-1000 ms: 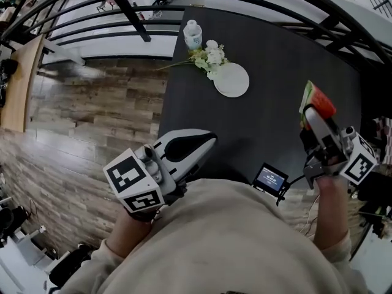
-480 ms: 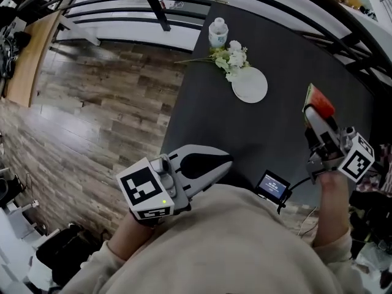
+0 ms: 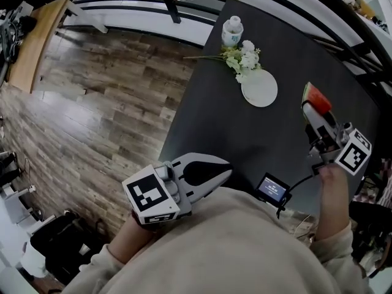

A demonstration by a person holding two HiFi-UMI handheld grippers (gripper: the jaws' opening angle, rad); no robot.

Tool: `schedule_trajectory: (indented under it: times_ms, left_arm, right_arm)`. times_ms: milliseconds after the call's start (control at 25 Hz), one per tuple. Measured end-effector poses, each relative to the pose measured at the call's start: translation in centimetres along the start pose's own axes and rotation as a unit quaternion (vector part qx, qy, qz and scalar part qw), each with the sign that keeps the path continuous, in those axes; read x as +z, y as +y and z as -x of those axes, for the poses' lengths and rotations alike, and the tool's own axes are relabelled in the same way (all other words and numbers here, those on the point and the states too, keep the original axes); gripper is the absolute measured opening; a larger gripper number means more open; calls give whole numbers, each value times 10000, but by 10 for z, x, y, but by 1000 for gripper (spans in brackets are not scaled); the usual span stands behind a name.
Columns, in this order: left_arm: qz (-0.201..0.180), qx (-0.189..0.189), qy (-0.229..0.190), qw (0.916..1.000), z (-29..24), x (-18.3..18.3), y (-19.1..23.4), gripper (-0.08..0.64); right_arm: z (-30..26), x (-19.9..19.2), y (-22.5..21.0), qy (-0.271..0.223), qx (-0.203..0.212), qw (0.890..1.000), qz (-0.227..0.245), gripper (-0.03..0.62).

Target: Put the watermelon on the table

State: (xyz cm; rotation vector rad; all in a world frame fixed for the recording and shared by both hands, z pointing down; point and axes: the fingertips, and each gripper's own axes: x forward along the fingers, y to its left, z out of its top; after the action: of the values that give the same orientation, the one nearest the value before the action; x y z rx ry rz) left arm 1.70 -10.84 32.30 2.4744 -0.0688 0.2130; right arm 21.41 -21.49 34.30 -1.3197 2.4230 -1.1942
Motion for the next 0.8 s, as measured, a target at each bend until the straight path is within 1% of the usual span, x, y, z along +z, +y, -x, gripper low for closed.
schedule_trajectory:
  times_ms: [120, 320, 480, 600, 800]
  left_arm:
    - [62, 78, 34, 9999, 3, -5, 4, 3]
    - [247, 219, -60, 9994, 9, -6, 10, 3]
    - [353, 325, -20, 9988, 14, -12, 13, 3]
    - [427, 396, -14, 9983, 18, -17, 15, 3]
    - [565, 512, -38, 9971, 25, -25, 17, 3]
  right_arm:
    - [-10, -2, -6, 122, 35, 9999, 106, 183]
    - [-26, -12, -20, 320, 60, 9994, 91, 182]
    - [-38, -24, -32, 445, 44, 9990, 5, 183]
    - [-44, -36, -43, 590, -48, 9982, -81, 183]
    - [-55, -45, -50, 843, -80, 9963, 166, 183]
